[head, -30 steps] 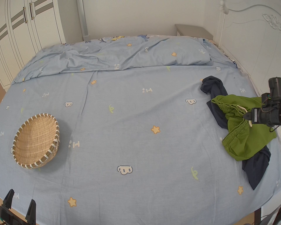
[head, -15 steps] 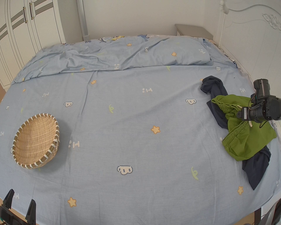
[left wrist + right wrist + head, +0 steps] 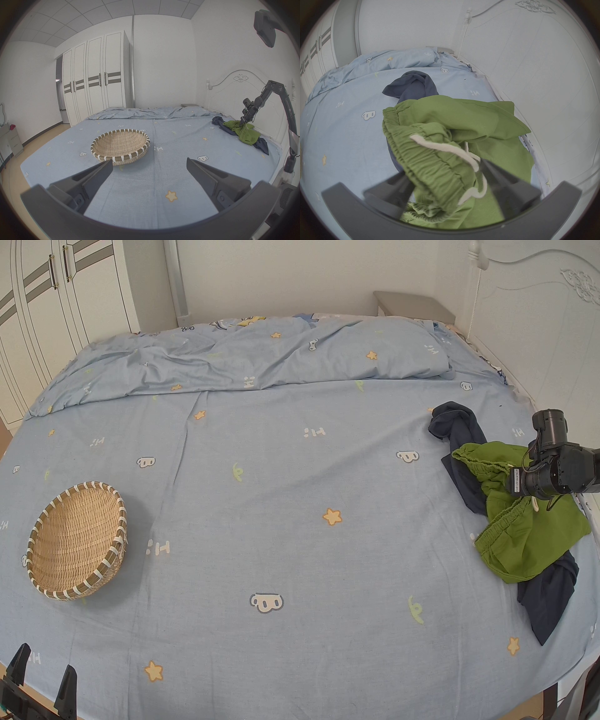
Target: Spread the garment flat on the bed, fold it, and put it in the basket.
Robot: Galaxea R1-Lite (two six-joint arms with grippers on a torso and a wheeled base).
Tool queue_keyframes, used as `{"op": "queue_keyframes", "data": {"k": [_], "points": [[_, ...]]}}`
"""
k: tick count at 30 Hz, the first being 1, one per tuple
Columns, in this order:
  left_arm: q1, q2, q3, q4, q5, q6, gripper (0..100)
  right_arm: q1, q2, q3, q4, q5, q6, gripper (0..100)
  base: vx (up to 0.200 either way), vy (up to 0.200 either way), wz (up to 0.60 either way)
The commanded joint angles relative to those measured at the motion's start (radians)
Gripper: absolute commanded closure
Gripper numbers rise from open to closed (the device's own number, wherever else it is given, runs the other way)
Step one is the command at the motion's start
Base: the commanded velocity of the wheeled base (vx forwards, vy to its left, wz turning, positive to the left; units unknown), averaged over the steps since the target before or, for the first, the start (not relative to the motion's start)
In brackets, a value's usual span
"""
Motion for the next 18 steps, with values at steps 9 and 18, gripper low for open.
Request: {"op": "queue_keyframes", "data": {"k": [9, 18], "points": [[0.000, -0.016, 0.018, 0.000, 0.000, 0.000, 0, 0.004, -0.011, -0.051, 0.080, 0.021, -0.008, 100, 0.000, 0.000, 0.00], [0.000, -0.016, 0.018, 0.000, 0.000, 0.000, 0, 0.010, -0.126, -0.215, 0.419, 0.265, 0.032, 100, 0.000, 0.000, 0.00]]}}
